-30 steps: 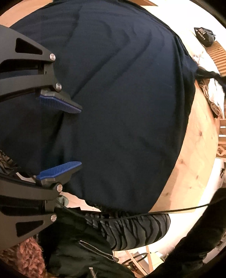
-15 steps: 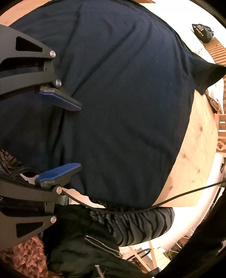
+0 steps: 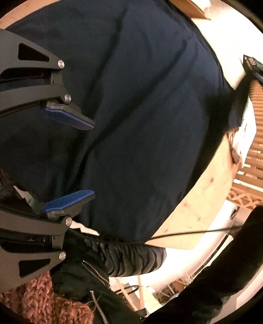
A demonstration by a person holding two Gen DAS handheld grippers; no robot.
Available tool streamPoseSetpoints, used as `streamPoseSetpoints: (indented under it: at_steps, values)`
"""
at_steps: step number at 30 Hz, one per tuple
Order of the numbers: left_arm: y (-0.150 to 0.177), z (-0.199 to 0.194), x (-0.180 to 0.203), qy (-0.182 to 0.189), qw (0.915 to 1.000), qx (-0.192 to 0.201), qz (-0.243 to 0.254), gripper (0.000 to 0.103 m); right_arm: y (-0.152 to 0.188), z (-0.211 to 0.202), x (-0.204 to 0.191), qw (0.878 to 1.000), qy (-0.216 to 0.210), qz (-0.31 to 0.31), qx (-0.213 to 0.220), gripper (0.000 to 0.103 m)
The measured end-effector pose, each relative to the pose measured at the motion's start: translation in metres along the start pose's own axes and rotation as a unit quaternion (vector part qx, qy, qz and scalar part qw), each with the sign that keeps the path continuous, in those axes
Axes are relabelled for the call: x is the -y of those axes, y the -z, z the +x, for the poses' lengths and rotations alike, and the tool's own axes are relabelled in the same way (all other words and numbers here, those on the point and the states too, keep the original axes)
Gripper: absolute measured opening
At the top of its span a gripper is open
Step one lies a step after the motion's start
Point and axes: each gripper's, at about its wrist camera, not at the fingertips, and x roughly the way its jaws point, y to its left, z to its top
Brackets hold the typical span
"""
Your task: Fold clothes
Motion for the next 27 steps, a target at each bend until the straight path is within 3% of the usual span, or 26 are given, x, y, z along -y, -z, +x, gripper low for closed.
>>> streamPoseSetpoints:
  at_steps: [3, 4, 6, 7, 9, 17, 20, 22, 24, 25, 27]
  values:
    - [0.003, -0.005, -0.001, -0.004, 1.0, 0.002, -0.002, 0.059, -0.004, 0.002, -0.012, 1.0, -0.009, -0.019, -0.006, 0.019]
    - [0.003, -0.002, 0.0, -0.006, 1.0, -0.001, 0.002, 0.059, -0.002, -0.007, -0.005, 1.0, -0.003, -0.018, 0.01, 0.022]
    - [-0.002, 0.014, 0.005, -0.01, 0.9999, -0.007, 0.008, 0.059, 0.005, -0.024, 0.013, 0.999, 0.017, -0.015, 0.042, 0.05]
    - [-0.007, 0.013, -0.002, -0.006, 0.9999, -0.007, 0.004, 0.059, 0.015, -0.03, 0.027, 0.997, 0.049, -0.016, 0.059, 0.054]
    - [-0.019, 0.02, -0.019, 0.005, 0.9999, 0.001, -0.014, 0.059, 0.036, -0.028, 0.055, 0.994, 0.093, -0.005, 0.063, 0.054]
    - [-0.099, 0.044, -0.087, -0.006, 0.9974, 0.03, -0.066, 0.059, 0.085, 0.027, 0.123, 0.998, 0.048, 0.048, 0.004, 0.054]
    - [-0.126, 0.051, -0.11, -0.017, 0.9959, 0.035, -0.082, 0.059, 0.08, 0.035, 0.122, 0.999, 0.025, 0.046, 0.003, 0.054]
    - [-0.141, 0.058, -0.123, -0.037, 0.9952, 0.03, -0.085, 0.059, 0.08, 0.042, 0.118, 0.999, 0.03, 0.032, -0.002, 0.049]
    - [-0.155, 0.066, -0.135, -0.053, 0.9942, 0.024, -0.091, 0.059, 0.08, 0.048, 0.113, 0.999, 0.042, 0.013, -0.003, 0.022]
    - [-0.16, 0.071, -0.139, -0.058, 0.9935, 0.021, -0.095, 0.059, 0.081, 0.049, 0.11, 0.999, 0.053, 0.002, 0.005, 0.015]
    - [-0.167, 0.079, -0.146, -0.071, 0.9923, 0.019, -0.099, 0.059, 0.084, 0.047, 0.103, 0.997, 0.068, -0.021, 0.02, 0.011]
